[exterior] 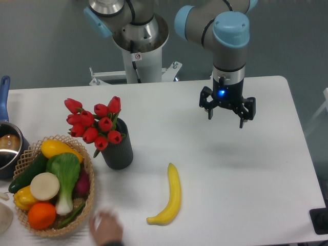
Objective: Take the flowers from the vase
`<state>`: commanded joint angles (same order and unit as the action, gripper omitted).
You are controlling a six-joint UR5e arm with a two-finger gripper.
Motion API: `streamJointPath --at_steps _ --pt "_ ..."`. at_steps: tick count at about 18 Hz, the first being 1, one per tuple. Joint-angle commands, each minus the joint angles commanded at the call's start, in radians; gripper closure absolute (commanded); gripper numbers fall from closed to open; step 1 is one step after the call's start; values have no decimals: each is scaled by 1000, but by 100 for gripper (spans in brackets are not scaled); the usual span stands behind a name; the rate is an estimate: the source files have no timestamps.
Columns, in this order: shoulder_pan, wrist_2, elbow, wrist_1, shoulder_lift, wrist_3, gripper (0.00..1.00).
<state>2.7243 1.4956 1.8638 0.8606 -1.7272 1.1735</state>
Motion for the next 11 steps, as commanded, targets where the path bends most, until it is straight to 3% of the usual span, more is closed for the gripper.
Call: streamJointPath --at_steps 11 --pt "-18 -63 48 -14 52 -121 0"
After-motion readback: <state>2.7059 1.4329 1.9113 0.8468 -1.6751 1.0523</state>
